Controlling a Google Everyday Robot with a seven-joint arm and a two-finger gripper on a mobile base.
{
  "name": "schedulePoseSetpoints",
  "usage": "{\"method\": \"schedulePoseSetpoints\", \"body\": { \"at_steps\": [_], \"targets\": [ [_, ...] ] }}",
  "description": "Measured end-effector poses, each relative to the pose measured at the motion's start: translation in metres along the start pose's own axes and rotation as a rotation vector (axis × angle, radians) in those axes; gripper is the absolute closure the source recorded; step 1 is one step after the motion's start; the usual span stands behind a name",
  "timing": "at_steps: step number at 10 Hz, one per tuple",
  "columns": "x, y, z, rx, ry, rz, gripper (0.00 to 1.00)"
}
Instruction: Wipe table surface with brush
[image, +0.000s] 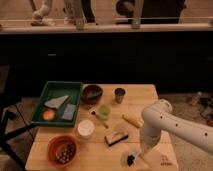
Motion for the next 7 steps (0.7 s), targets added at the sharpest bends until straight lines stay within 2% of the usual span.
{"method": "schedulePoseSetpoints", "body": {
  "at_steps": [1,3,4,7],
  "targets": [
    [0.0020,-0.0001,-0.0004,0.008,0.026,0.027,0.99],
    [0.0051,-0.0039,-0.0023,0.019,0.131,0.088,0.99],
    [0.0059,-0.0069,-0.0031,0.019,0.167,0.097,0.99],
    [0.0113,-0.0087,-0.0053,0.025,0.177,0.119,0.99]
  ]
}}
